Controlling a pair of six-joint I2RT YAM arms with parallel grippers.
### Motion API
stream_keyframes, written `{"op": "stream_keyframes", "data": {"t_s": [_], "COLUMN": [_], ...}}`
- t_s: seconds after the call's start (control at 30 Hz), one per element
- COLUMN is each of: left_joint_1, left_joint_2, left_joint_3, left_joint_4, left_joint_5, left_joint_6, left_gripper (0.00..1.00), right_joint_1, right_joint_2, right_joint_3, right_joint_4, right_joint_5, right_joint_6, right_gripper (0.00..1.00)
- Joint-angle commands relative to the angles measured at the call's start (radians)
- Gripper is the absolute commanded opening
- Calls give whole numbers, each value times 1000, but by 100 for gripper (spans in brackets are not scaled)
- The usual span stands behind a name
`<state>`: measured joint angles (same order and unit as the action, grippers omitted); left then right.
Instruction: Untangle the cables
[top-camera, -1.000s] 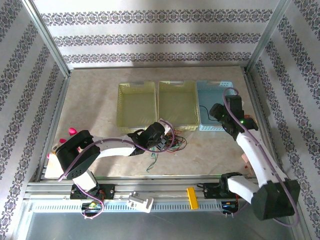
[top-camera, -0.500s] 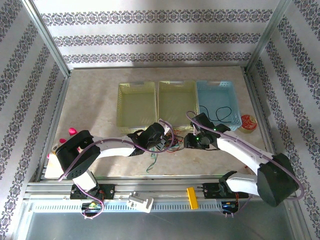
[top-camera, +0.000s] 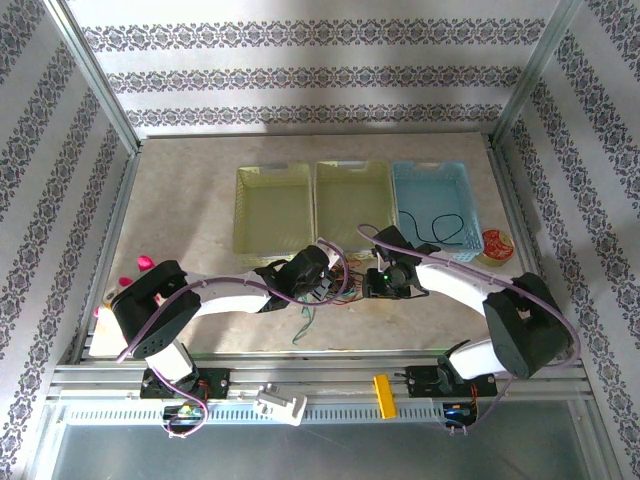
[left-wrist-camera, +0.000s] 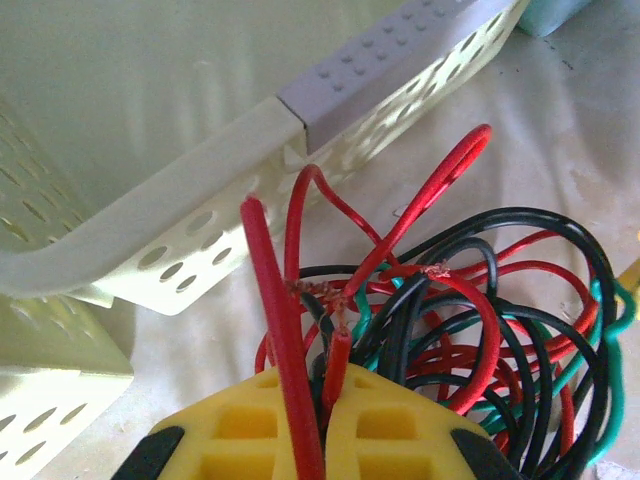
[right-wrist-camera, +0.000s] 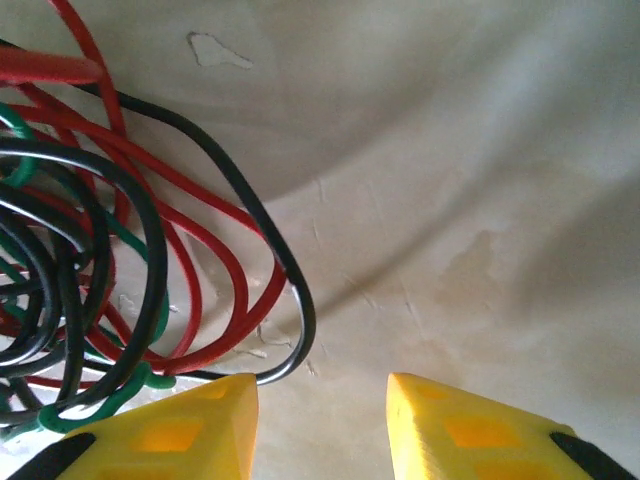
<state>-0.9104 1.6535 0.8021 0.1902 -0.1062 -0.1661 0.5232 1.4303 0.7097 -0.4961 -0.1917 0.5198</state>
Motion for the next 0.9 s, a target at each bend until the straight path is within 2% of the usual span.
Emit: {"op": "stream_keyframes", "data": {"t_s": [0.0, 0.27, 0.5, 0.73, 0.87], "left_joint_1": [-15, -15, -15, -15, -15], "left_joint_2": [-20, -26, -26, -22, -23], "left_joint_3": [-11, -17, -25, -29, -31], "left_joint_4": [-21, -26, -30, -39, -41], "left_joint_5": [-2, 13, 22, 37, 49], "left_joint_6": [-9, -3, 4, 16, 18], "left_gripper": [0, 0, 0, 0, 0], "right_joint_1": [26, 83, 82, 86, 93], "right_joint_2": [34, 76, 34, 112, 124], "right_joint_3": [32, 57, 42, 72, 70], "right_joint_4": [49, 64, 93, 94, 81], "right_joint_5": [26, 62, 111, 123, 178], "right_joint_6": [0, -6, -6, -14, 4], "right_gripper": [39, 39, 39, 39, 30]}}
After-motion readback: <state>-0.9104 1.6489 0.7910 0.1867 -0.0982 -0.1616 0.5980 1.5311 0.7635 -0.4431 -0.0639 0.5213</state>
